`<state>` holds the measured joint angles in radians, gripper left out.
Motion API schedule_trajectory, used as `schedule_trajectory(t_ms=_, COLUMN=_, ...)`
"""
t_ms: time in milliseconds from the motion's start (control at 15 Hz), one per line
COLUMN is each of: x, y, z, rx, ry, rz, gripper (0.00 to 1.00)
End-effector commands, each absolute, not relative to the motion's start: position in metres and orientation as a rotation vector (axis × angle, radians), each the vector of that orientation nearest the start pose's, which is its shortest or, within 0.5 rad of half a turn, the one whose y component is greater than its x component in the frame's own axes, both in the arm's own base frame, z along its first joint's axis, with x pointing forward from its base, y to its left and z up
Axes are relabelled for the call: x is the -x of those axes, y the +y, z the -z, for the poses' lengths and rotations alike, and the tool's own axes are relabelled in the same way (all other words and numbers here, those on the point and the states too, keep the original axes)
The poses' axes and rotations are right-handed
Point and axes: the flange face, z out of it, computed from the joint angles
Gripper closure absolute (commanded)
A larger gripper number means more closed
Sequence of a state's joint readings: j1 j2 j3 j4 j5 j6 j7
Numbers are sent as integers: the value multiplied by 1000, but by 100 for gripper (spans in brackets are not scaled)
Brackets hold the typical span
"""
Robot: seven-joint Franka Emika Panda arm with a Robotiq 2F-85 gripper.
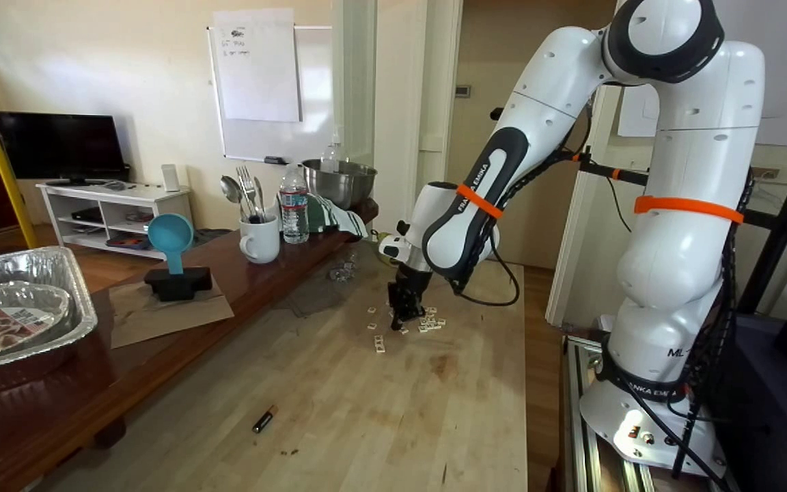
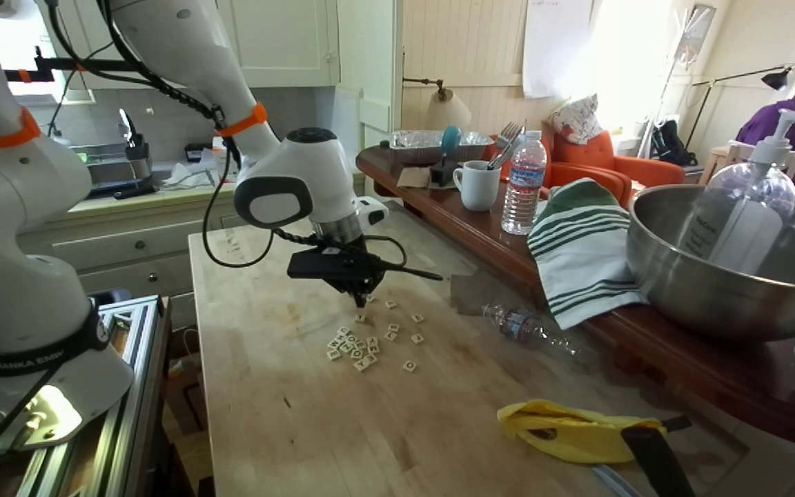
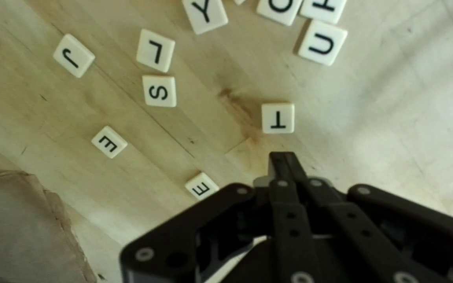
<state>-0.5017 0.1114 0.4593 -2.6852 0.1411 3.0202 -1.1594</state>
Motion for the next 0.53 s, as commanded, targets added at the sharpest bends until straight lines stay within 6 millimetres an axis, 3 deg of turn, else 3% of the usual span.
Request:
schedule_trajectory(t_ms=0, x=-427, y=-36, z=-223, rx=2790, ry=-1575, rz=374, gripper=100)
schedule_trajectory(t_ms=467, x=-420, y=-47, z=-221, rx=2770, ry=-1644, rz=330, gripper=100)
